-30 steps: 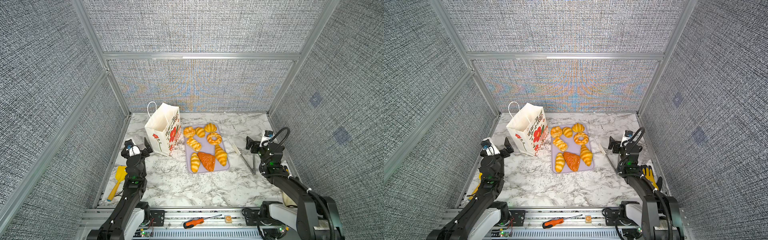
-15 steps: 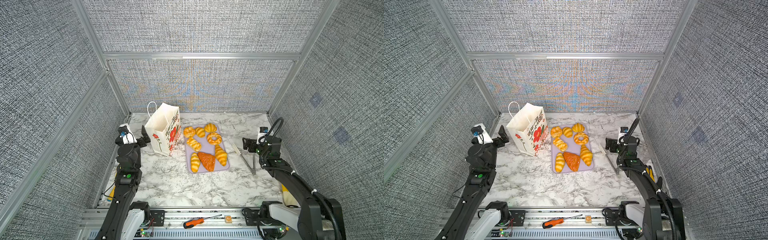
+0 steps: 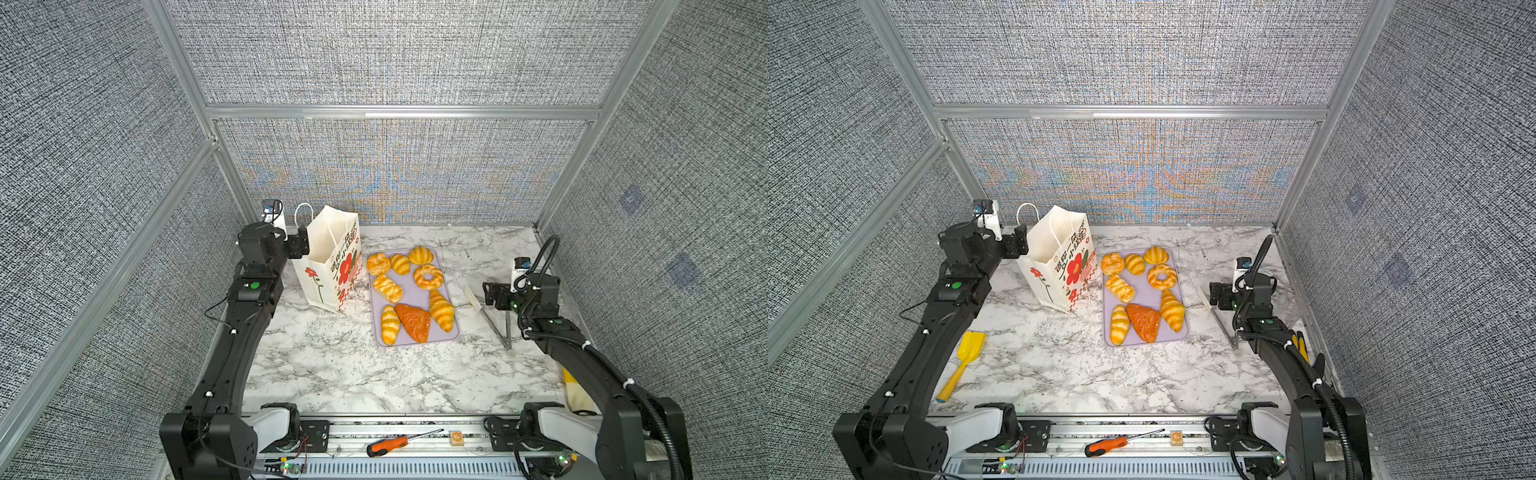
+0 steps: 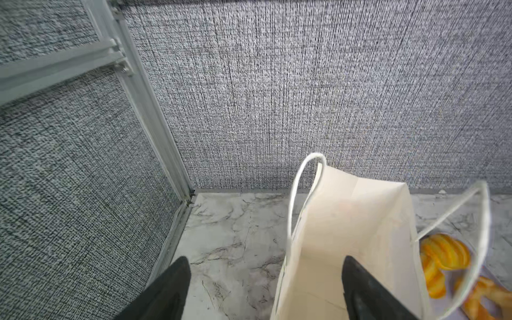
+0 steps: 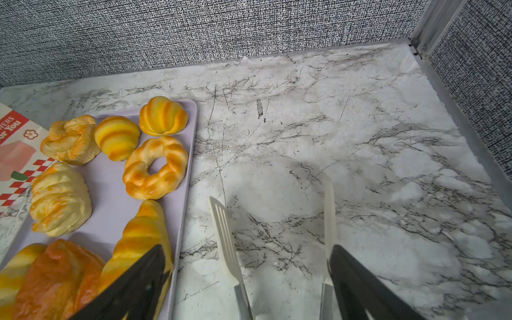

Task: Pack bread into a paper bag
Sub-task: Rotate the paper bag at the top-left of the table.

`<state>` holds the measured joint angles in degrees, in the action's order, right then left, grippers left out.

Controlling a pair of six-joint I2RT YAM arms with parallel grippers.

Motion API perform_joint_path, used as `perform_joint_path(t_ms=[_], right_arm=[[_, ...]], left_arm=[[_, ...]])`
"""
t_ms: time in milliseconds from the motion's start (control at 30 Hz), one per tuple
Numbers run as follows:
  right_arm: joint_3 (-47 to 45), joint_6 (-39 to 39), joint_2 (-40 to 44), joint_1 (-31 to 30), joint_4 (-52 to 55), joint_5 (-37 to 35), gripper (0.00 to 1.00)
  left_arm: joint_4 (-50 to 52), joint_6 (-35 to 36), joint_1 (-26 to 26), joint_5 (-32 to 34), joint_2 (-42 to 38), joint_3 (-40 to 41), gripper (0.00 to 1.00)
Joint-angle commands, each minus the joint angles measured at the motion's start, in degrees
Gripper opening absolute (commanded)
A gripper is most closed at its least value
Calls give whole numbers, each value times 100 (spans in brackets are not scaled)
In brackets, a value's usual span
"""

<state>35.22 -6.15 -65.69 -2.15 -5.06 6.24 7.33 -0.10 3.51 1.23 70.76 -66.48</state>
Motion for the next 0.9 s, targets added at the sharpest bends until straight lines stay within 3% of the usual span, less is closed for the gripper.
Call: perform_joint_path(t_ms=[0, 367, 500, 867], right_arm=[[81, 104, -29, -4, 221, 14, 93], [124, 97, -93, -4, 286, 46, 94], [134, 122, -89, -4, 312, 36, 94], [198, 133, -164, -4, 439, 17, 94]], left_arm=[[530, 165, -8, -271, 230, -213, 78], [730, 63, -45, -341, 860, -639, 62], [834, 10, -73, -371, 1033, -744, 52], [1027, -34, -184, -1009, 1469, -1050, 36]])
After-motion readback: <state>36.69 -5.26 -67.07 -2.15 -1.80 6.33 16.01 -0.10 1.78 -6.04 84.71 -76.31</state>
